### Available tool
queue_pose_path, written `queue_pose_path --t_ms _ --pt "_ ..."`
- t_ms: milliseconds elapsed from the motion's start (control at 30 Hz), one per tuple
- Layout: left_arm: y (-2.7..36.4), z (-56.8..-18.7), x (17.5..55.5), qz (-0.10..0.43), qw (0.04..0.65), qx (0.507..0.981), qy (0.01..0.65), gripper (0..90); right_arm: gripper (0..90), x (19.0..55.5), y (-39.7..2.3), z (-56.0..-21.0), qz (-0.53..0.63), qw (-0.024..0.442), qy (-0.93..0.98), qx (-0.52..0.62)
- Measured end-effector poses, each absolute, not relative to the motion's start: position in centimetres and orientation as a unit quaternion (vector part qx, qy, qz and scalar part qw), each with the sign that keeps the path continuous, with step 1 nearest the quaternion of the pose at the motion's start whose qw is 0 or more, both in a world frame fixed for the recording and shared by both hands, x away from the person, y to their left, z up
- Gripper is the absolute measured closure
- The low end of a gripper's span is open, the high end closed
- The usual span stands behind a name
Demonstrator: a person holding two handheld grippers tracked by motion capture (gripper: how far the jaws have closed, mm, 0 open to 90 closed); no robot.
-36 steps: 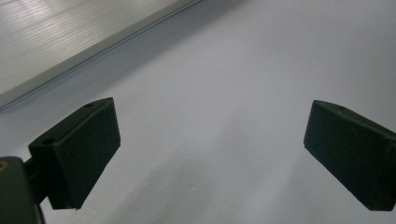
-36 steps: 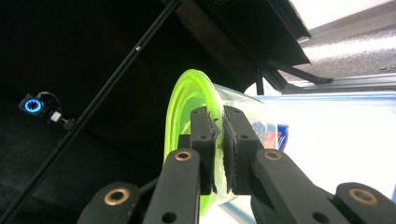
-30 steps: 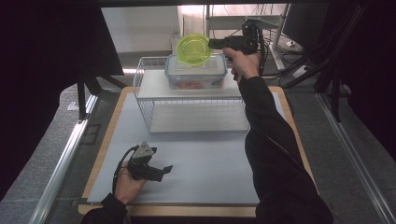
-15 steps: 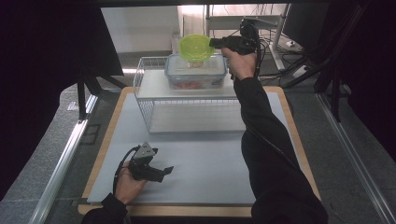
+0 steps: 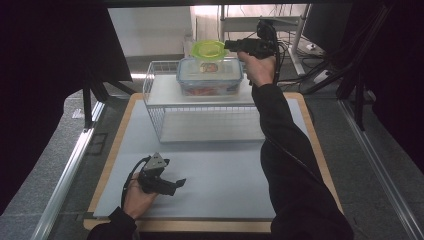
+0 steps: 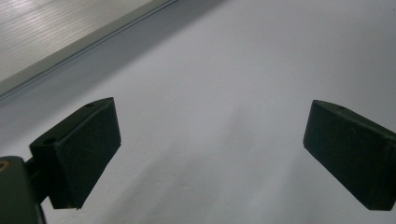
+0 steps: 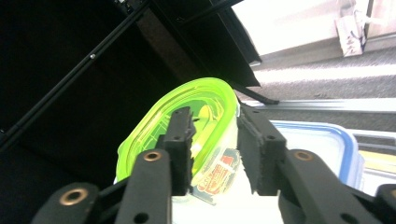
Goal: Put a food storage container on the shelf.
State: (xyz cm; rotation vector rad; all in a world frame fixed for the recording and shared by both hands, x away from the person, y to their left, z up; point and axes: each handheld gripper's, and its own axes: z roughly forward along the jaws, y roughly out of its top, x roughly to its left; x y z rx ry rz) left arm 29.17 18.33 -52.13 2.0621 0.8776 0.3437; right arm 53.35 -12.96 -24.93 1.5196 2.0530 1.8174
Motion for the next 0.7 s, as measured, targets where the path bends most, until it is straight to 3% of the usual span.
queue_pose_path --t_ms 367,700 --pt "18.3 -52.1 29.1 0.139 0.423 0.825 0.349 3.8 45.9 51.6 -13.9 -24.6 0.559 0.047 0.700 0.441" --pt "18.0 -52.1 29.0 0.144 0.427 0.827 0.336 3.4 39.6 48.5 -14.3 -25.6 0.532 0.078 0.746 0.393"
